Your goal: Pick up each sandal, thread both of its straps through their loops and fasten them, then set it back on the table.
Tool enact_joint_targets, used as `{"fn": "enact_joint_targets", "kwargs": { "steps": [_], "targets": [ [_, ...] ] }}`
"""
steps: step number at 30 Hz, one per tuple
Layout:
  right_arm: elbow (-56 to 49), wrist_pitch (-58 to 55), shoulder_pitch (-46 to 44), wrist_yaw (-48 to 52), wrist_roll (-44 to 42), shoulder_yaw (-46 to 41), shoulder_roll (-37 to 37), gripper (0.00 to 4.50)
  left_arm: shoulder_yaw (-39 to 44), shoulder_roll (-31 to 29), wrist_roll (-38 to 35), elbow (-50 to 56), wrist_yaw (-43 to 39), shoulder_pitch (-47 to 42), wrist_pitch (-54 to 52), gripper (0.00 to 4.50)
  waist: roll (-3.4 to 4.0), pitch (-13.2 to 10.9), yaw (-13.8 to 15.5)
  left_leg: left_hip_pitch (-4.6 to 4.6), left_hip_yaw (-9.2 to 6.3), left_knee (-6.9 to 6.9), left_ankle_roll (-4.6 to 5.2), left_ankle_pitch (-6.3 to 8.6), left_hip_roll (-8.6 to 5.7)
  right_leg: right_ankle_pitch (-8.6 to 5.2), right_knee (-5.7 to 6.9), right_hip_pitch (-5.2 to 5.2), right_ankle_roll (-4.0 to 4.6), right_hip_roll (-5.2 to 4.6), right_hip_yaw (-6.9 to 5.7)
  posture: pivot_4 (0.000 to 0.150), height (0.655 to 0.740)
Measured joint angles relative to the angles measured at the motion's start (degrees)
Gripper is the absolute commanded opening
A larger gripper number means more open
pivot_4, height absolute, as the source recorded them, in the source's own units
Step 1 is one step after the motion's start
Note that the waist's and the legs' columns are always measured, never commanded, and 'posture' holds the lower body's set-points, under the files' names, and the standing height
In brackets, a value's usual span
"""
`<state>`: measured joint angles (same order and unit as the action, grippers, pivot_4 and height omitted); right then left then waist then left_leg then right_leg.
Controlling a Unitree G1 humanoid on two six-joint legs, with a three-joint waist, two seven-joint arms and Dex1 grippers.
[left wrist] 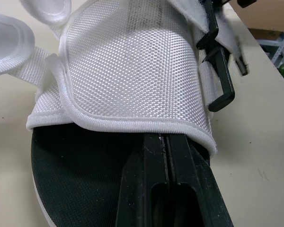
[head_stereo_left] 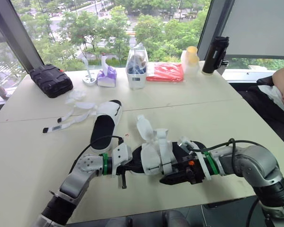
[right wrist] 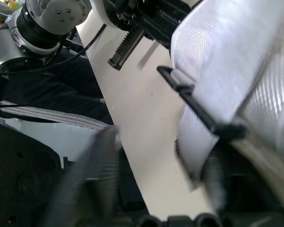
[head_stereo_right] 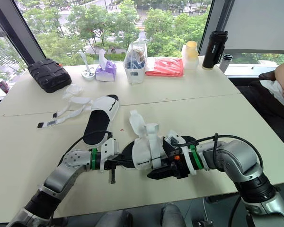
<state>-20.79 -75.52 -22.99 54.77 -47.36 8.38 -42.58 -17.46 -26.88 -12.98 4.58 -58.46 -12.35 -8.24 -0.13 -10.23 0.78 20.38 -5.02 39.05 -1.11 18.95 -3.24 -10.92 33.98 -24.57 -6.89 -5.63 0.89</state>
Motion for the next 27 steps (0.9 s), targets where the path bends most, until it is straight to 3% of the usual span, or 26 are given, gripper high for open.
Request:
{"fn": "enact_joint_targets", "kwargs": {
  "steps": [2, 3, 7, 19, 27],
  "targets": [
    [0.6, 0.0, -0.1, -0.3, 0.1, 0.3, 0.0, 0.17, 0.0, 0.0, 0.0, 0.2, 0.1, 0.2, 0.0, 0.0, 0.0, 0.0, 0.0, 0.0, -0.01, 0.0, 0.0, 0.0, 0.0, 0.0, -0.01, 0.0, 0.0, 0.0, 0.0, 0.15, 0.74],
    [1.0, 0.0, -0.1, -0.4, 0.2, 0.5, 0.0, 0.06, 0.0, 0.0, 0.0, 0.2, 0.1, 0.2, 0.0, 0.0, 0.0, 0.0, 0.0, 0.01, 0.0, 0.0, 0.0, 0.0, 0.0, 0.0, -0.01, 0.0, 0.0, 0.0, 0.0, 0.15, 0.74],
    [0.6, 0.0, 0.0, -0.3, 0.4, 1.3, -1.1, 0.06, 0.0, 0.0, 0.0, 0.2, 0.1, 0.2, 0.0, 0.0, 0.0, 0.0, 0.0, 0.01, 0.0, -0.01, 0.0, 0.0, 0.0, 0.0, -0.01, -0.01, 0.0, 0.0, 0.0, 0.15, 0.74],
    [-10.9, 3.0, 9.5, 8.6, -1.2, 4.7, -16.5, 0.06, -0.1, 0.1, 0.0, 0.2, 0.5, 0.2, 0.0, 0.0, -0.01, 0.0, 0.0, -0.01, 0.01, 0.01, 0.06, 0.04, 0.01, -0.19, -0.07, 0.05, -0.28, -0.01, -0.02, 0.15, 0.74],
    [-12.8, 4.7, 9.7, 10.9, -1.8, 4.6, -18.8, 0.06, -0.2, 0.1, 0.0, 0.3, 0.5, 0.3, 0.0, 0.0, -0.01, 0.0, 0.1, 0.0, -0.01, 0.0, 0.06, 0.04, 0.01, -0.2, -0.08, 0.05, -0.29, -0.01, -0.02, 0.15, 0.74]
  ]
}}
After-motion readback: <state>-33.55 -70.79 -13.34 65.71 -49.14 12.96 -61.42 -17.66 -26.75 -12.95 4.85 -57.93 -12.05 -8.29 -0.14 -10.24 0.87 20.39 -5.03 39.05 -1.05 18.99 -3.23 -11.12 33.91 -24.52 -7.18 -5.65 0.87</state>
